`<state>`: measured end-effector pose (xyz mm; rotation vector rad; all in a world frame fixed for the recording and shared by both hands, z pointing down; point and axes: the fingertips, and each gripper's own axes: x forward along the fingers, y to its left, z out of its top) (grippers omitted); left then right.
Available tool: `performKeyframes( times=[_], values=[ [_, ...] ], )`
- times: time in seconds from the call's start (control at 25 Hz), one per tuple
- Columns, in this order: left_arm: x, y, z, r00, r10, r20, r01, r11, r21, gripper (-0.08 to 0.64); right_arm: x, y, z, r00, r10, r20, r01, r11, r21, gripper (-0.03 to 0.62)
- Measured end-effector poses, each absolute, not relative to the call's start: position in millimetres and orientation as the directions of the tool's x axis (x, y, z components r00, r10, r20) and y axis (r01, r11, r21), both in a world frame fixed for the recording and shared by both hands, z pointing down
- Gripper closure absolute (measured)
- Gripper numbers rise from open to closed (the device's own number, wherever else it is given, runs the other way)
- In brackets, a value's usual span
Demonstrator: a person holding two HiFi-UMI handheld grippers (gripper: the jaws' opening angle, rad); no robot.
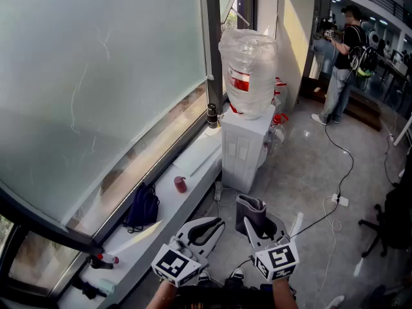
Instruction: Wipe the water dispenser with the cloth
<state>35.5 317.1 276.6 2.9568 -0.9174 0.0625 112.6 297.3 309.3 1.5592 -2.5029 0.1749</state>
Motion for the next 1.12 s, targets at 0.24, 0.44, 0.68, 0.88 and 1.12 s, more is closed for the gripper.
performKeyframes(
  times=[0.24,0.44,0.68,0.88,1.12],
  values=[
    [53.7,310.4,277.9,0.813,-0.579,0.066,-0.582,-0.813,0.035,0.509,134.9,291.2,311.1,-0.439,-0.872,0.216,-0.895,0.444,-0.026,0.48],
    [70.3,302.0,275.4,0.797,-0.601,0.061,-0.604,-0.797,0.026,0.509,156.0,282.5,312.7,-0.46,-0.861,0.217,-0.885,0.465,-0.032,0.479],
    [82.3,295.0,279.3,0.731,-0.677,0.085,-0.682,-0.731,0.039,0.509,179.2,273.3,321.7,-0.498,-0.839,0.217,-0.864,0.501,-0.047,0.479],
    [86.2,296.8,290.9,0.715,-0.693,0.096,-0.698,-0.715,0.039,0.509,186.8,262.2,334.6,-0.53,-0.817,0.23,-0.846,0.527,-0.079,0.479],
    [69.8,272.5,294.0,0.653,-0.744,0.138,-0.755,-0.655,0.04,0.509,178.8,238.4,341.2,-0.563,-0.792,0.235,-0.824,0.56,-0.087,0.479]
  ],
)
